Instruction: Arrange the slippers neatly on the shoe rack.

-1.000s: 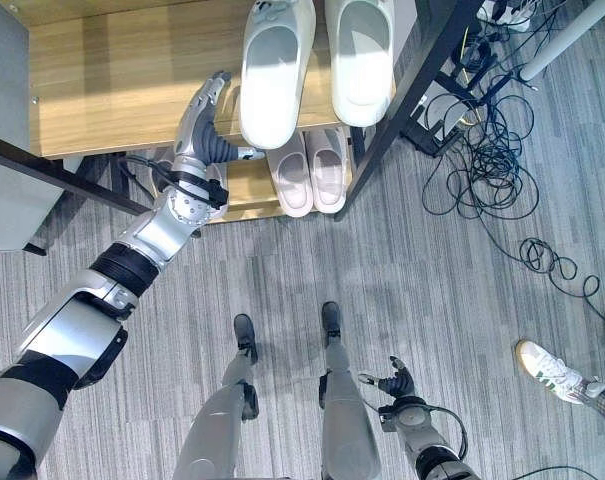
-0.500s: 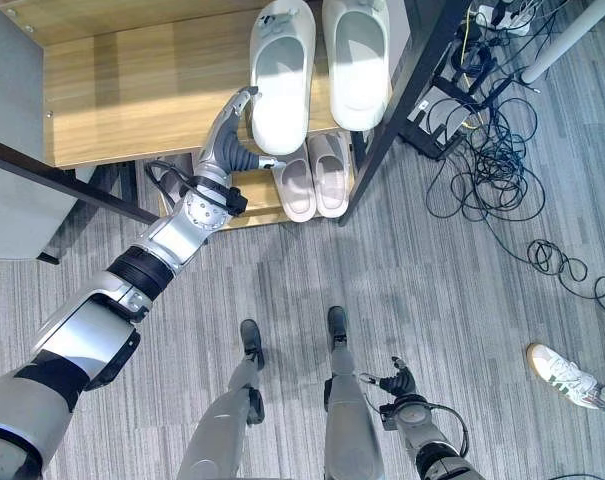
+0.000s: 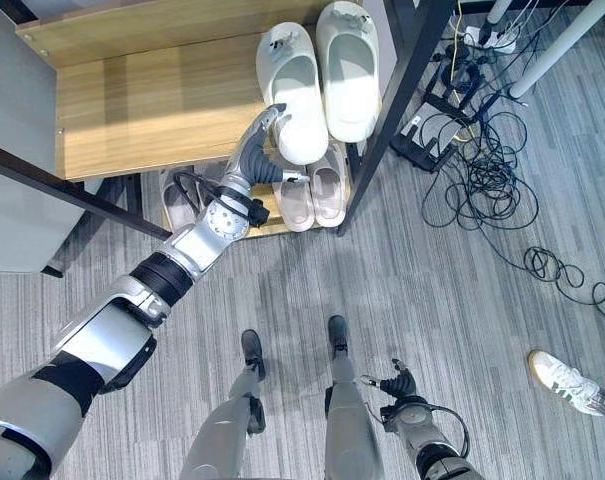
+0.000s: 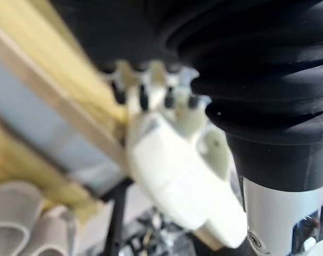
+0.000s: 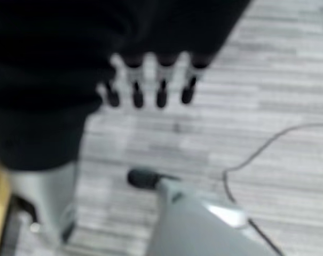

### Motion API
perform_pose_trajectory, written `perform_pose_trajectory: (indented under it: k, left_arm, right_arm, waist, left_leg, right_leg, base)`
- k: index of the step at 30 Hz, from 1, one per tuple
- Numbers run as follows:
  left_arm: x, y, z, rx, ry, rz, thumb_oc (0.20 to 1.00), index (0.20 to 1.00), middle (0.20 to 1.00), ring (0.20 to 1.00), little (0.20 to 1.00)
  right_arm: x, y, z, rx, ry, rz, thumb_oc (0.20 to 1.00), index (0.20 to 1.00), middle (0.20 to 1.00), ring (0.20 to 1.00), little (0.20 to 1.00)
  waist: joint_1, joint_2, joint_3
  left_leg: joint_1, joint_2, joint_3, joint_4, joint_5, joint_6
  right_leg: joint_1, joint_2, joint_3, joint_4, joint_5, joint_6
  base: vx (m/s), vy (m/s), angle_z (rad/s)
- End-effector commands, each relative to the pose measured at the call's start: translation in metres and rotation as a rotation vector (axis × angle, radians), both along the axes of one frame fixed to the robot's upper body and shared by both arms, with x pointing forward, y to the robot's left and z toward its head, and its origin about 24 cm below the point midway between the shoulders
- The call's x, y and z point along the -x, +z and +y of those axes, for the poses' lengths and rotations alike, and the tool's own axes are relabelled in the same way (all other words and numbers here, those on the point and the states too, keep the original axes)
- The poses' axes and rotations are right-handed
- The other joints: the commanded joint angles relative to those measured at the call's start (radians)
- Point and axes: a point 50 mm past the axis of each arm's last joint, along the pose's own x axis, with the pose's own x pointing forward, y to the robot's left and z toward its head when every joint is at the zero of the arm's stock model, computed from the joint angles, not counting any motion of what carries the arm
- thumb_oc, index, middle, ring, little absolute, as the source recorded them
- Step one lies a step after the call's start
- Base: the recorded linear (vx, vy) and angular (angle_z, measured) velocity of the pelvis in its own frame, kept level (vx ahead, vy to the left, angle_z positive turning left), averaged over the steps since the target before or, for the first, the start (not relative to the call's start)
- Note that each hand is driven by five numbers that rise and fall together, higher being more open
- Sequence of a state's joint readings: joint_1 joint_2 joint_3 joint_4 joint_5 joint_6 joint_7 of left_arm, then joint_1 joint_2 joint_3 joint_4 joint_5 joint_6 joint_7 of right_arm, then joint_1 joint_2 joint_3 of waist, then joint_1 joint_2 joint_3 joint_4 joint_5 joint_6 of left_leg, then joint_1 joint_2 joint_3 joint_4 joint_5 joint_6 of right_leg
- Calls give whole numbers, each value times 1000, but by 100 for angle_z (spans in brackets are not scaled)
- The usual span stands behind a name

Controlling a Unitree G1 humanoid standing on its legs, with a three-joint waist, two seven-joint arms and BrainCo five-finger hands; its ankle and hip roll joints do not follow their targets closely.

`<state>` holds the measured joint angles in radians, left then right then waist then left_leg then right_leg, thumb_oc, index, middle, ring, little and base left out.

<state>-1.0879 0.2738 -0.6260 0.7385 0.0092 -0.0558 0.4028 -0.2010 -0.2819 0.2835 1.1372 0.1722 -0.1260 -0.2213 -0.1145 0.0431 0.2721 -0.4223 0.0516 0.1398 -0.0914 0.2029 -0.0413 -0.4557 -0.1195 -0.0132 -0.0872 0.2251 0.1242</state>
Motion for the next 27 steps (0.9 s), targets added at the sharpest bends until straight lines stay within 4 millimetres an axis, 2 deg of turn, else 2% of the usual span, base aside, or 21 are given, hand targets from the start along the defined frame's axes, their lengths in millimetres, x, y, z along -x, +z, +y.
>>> perform_pose_trajectory:
  k: [1, 6, 9, 14, 18, 27]
  left_arm:
    - [-3, 58, -10, 50, -22, -161, 1000, 1000, 1000, 1000, 1000]
    - [-7, 65, 2, 14, 40, -197, 1000, 1000, 1000, 1000, 1000]
    - [-9, 67, 18, 36, 92, -213, 1000, 1000, 1000, 1000, 1000]
    - [-9, 65, 27, 78, 116, -216, 1000, 1000, 1000, 1000, 1000]
    - [-8, 61, 27, 77, 110, -212, 1000, 1000, 1000, 1000, 1000]
    - [-7, 61, 10, 68, 69, -208, 1000, 1000, 1000, 1000, 1000]
  right_arm:
    - [-12, 11, -16, 49, -1, -35, 1000, 1000, 1000, 1000, 1000]
    - [-6, 9, -18, 57, 3, -19, 1000, 1000, 1000, 1000, 1000]
    - [-3, 6, -16, 51, 8, -13, 1000, 1000, 1000, 1000, 1000]
    - [0, 5, -14, 47, 12, -10, 1000, 1000, 1000, 1000, 1000]
    - [0, 4, -13, 49, 20, -8, 1000, 1000, 1000, 1000, 1000]
    - [1, 5, -16, 63, 24, -7, 1000, 1000, 1000, 1000, 1000]
  waist:
    - [1, -7, 64]
    - [-3, -6, 57]
    - [-3, -6, 50]
    - [-3, -9, 44]
    - [-5, -12, 41]
    - [-11, -19, 42]
  left_leg:
    - [-32, -16, -31, 59, -109, -29]
    - [-26, -13, -30, 54, -106, -28]
    - [-22, -12, -31, 54, -106, -30]
    - [-22, -11, -35, 54, -108, -30]
    - [-25, -12, -35, 55, -109, -30]
    - [-30, -16, -35, 41, -100, -30]
  right_leg:
    - [9, -32, -41, 67, -123, 54]
    - [12, -31, -40, 64, -123, 54]
    - [15, -30, -40, 65, -125, 52]
    - [17, -29, -42, 66, -126, 50]
    - [14, -29, -43, 68, -127, 49]
    - [2, -31, -42, 68, -121, 52]
  base:
    - [0, 0, 0]
    - [10, -9, -4]
    - [9, -6, -2]
    - [0, 0, 0]
    - [0, 0, 0]
    - [0, 0, 0]
